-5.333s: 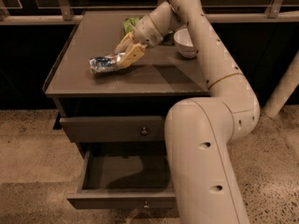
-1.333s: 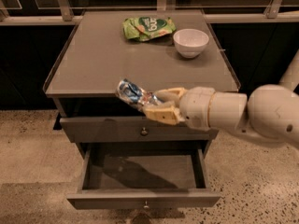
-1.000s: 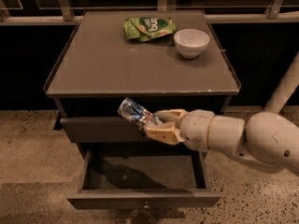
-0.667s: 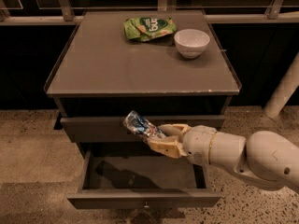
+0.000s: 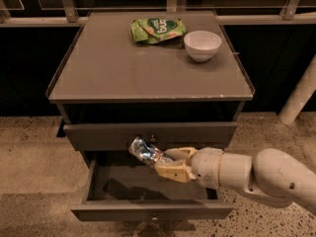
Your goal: Place redbull can into middle drawer
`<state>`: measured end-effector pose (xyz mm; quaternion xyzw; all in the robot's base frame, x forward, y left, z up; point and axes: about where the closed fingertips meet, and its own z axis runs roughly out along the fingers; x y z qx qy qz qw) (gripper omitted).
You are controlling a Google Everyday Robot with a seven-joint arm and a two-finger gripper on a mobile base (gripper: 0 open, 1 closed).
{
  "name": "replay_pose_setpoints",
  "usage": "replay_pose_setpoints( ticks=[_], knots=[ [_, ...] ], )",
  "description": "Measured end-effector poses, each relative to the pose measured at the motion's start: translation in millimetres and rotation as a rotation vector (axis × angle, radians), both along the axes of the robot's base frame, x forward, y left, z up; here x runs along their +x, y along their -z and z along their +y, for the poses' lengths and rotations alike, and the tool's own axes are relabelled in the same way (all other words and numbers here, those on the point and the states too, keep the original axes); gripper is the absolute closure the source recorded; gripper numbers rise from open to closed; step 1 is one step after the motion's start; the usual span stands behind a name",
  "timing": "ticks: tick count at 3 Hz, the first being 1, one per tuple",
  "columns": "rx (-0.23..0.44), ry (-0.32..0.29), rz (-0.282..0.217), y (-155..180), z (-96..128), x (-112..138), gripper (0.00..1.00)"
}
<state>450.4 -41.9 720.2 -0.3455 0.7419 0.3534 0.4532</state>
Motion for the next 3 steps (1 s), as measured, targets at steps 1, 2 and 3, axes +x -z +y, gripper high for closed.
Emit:
replay_pose_setpoints(
  ticks=[1, 2, 3],
  knots=[
    [0.018, -0.014, 0.132, 60.1, -6.0, -21.8, 1.0],
    [0.005, 0.029, 0.223, 101.8, -15.5, -39.1, 1.0],
    [0.002, 0.035, 0.231, 106.0, -16.4, -40.8, 1.0]
  ],
)
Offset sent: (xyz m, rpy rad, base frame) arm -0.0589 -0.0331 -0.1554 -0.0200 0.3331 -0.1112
